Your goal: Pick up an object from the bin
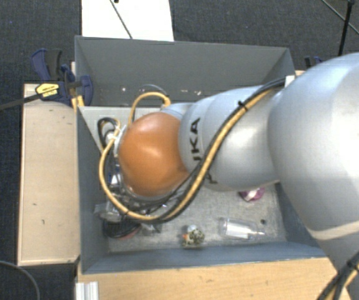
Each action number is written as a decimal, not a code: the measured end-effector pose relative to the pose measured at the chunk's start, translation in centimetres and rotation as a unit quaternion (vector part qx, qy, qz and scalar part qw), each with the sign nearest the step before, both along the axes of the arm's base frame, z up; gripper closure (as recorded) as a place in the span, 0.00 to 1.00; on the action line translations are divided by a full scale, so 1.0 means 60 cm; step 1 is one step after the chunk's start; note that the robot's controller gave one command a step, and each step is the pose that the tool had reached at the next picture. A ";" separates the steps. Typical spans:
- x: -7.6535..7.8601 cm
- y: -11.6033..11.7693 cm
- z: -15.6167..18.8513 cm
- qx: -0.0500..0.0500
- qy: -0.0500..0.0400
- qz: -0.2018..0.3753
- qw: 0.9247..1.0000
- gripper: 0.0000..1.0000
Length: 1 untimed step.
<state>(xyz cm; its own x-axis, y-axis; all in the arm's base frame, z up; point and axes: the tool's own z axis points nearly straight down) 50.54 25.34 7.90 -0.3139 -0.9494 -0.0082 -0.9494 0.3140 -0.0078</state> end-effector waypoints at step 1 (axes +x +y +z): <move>-0.002 -0.002 -0.002 -0.003 0.003 -0.002 1.000 1.00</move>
Offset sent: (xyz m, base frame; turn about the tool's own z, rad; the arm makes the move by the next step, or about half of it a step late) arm 0.0000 0.0000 0.0000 0.0000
